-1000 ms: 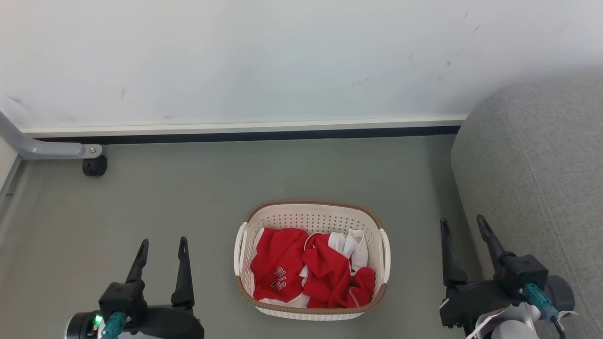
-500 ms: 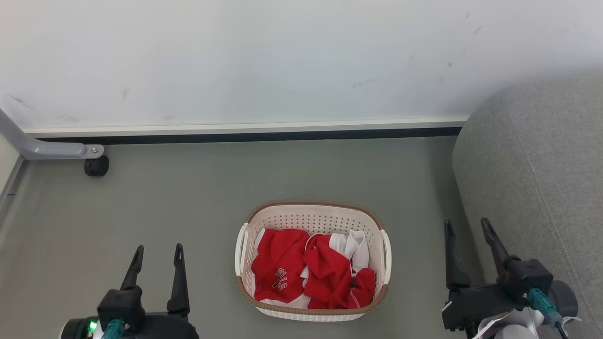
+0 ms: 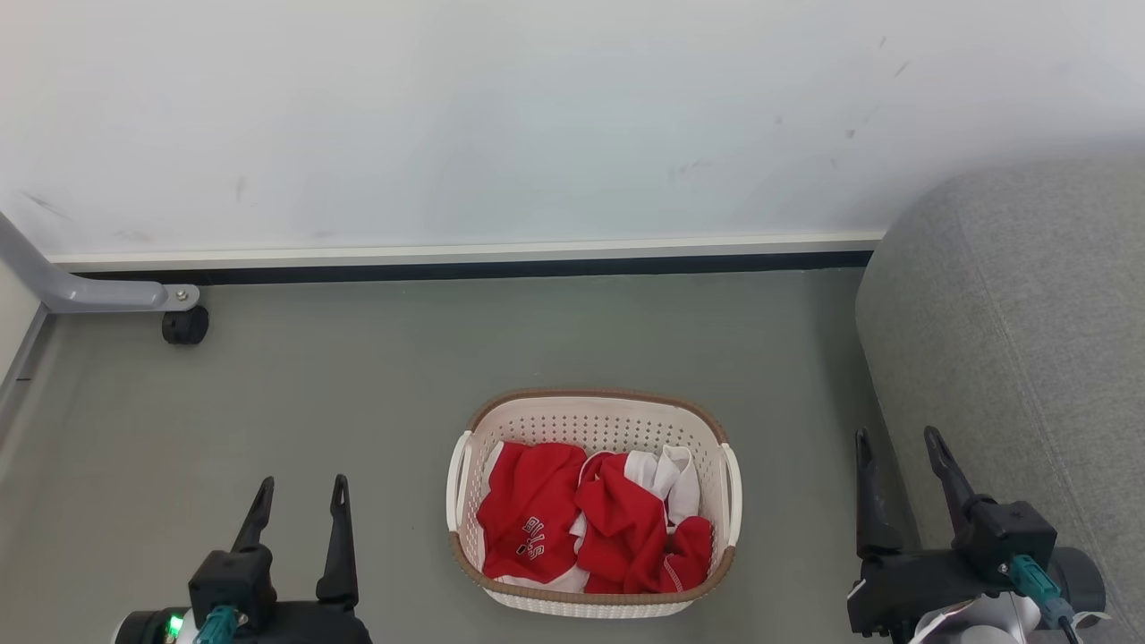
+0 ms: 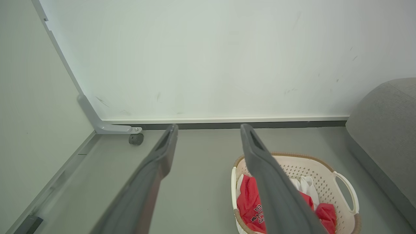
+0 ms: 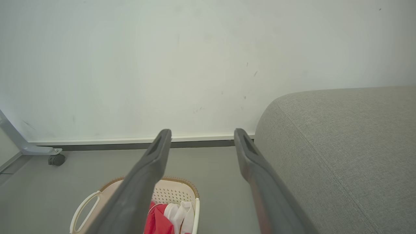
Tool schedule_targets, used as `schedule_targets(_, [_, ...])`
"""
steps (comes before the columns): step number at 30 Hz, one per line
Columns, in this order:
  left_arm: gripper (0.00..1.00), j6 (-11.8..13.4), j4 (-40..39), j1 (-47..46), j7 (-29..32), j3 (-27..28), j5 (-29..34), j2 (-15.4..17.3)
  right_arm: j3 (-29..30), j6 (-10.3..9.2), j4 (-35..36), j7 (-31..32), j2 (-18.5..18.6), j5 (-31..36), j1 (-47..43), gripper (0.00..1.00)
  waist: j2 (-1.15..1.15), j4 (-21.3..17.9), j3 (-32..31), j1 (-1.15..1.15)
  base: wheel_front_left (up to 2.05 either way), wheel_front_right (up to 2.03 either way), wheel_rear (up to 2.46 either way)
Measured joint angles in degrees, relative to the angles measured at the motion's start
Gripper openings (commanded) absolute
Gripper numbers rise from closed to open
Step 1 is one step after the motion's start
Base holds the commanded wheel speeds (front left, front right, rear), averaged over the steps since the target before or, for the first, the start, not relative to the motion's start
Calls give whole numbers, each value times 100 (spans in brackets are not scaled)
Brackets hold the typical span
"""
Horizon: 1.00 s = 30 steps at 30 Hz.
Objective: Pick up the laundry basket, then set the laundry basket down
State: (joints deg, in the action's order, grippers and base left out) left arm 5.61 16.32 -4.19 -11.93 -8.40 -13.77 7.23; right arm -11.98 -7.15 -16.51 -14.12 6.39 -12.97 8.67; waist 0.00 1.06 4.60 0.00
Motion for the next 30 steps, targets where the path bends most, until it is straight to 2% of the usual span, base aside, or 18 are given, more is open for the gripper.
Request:
schedule_targets(15, [100, 24, -40, 96, 132, -21, 33, 0, 0, 0, 3, 45, -10, 89, -16, 100, 0, 15, -66, 0, 0, 0, 0])
schedule_targets(16, [0, 37, -9, 97, 132, -19, 48, -7, -3, 2, -27, 45, -14, 89, -17, 0, 0, 15, -67, 0, 0, 0, 0])
schedule_targets(23, [0, -10, 190, 211, 177, 19, -65, -67, 40, 42, -227, 90, -71, 11, -188, 0, 0, 13, -75, 0, 0, 0, 0])
schedule_targets(30, [0, -113, 235, 207, 335, 156, -620, -105, 224, 146, -257, 253, -86, -604, -187, 0, 0, 1, -118, 0, 0, 0, 0])
